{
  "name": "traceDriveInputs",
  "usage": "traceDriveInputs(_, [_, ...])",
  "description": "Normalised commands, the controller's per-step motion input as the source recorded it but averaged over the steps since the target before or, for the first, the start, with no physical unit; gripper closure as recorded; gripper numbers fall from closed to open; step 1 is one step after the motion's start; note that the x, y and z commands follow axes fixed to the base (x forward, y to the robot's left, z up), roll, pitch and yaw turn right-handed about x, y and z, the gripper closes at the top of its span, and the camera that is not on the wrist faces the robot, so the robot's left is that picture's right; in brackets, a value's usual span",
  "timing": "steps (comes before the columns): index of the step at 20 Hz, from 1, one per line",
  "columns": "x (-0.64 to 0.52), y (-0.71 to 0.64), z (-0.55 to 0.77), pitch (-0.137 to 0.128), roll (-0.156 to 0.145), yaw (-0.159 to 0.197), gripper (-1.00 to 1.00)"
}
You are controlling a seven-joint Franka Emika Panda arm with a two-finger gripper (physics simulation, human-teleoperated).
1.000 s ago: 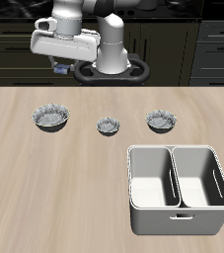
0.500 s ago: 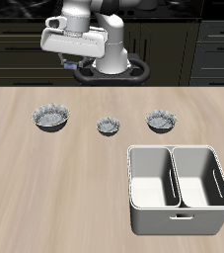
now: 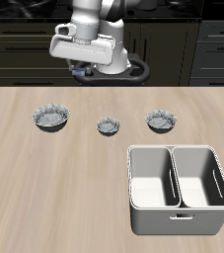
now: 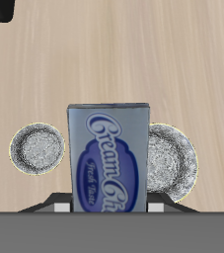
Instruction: Place the cream cheese in the smallest bowl
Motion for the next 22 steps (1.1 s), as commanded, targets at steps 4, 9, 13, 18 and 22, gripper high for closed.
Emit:
traceDriveInputs(4, [-0.01,0.27,-0.05,0.005,0.019,-0.019,1.00])
traceDriveInputs(9, [-0.02,0.34,-0.10,0.025,0.059,-0.010,1.00])
traceDriveInputs(13, [-0.06,0.29,0.00,-0.011,0.047,0.002,1.00])
traceDriveInputs(18, [0.07,0.29,-0.10,0.010,0.055,0.014,1.00])
traceDriveInputs(22, [0.12,0.09,-0.14,0.011,0.008,-0.024,1.00])
